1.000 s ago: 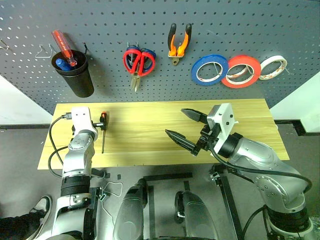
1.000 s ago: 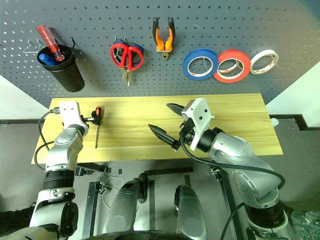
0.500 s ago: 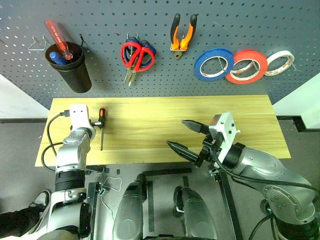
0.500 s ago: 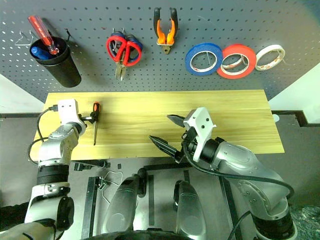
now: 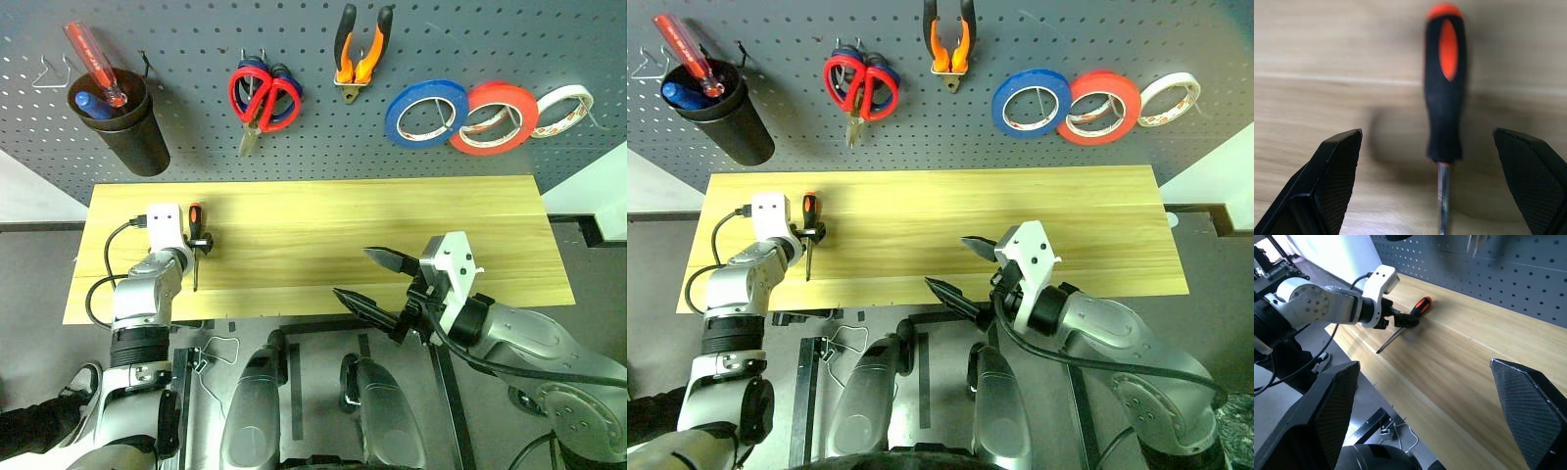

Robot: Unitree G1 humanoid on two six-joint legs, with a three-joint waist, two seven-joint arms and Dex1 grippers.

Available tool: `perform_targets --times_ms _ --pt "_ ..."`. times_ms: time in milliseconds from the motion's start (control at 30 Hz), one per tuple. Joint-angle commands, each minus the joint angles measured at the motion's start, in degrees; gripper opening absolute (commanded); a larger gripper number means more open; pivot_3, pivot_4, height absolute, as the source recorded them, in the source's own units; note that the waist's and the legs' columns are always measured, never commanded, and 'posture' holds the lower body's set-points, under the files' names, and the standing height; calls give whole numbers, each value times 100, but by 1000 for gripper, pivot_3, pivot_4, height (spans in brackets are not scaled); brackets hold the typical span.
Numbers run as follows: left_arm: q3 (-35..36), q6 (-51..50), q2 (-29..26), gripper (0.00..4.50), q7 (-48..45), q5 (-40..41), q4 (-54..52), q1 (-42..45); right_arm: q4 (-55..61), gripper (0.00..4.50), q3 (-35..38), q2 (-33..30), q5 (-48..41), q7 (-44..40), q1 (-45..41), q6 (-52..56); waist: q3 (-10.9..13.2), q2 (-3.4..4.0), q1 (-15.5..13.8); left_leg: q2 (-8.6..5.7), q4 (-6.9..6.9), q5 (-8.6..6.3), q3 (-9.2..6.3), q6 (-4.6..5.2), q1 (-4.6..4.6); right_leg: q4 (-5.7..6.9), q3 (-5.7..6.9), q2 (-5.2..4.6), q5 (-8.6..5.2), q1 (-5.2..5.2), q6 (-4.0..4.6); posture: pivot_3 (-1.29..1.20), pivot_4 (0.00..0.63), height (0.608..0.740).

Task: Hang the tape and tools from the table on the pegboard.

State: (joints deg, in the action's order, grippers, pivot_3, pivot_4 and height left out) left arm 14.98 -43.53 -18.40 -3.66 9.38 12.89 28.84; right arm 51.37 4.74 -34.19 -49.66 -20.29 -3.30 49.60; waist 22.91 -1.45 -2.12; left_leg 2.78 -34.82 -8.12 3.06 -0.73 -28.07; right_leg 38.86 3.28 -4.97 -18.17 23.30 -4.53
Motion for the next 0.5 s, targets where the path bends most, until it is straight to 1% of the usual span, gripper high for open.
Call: perform_targets --times_ms 33,433,467,500 --pt "-20 -51 -11 4472 -38 20 -111 -47 323 4500 133 -97 -221 82 125 -35 1 0 0 0 -1 0 0 0 -8 0 1 0 0 7 -1 -24 458 714" --pt "-122 -39 16 4472 -105 -14 44 114 447 4500 171 -282 -517 353 319 -88 5 1 2 -2 5 0 0 0 -15 -12 3 0 0 12 -3 -36 457 714" --pt "-121 -3 6 4108 -110 -24 82 136 449 4500 156 -287 -516 369 331 -101 5 1 2 -2 6 0 0 0 -16 -14 3 0 0 12 -4 -35 459 714" --pt "-115 13 0 3912 -108 -29 108 154 448 4500 145 -292 -516 380 336 -111 5 1 2 -2 6 0 0 0 -16 -14 3 0 0 12 -4 -35 459 714"
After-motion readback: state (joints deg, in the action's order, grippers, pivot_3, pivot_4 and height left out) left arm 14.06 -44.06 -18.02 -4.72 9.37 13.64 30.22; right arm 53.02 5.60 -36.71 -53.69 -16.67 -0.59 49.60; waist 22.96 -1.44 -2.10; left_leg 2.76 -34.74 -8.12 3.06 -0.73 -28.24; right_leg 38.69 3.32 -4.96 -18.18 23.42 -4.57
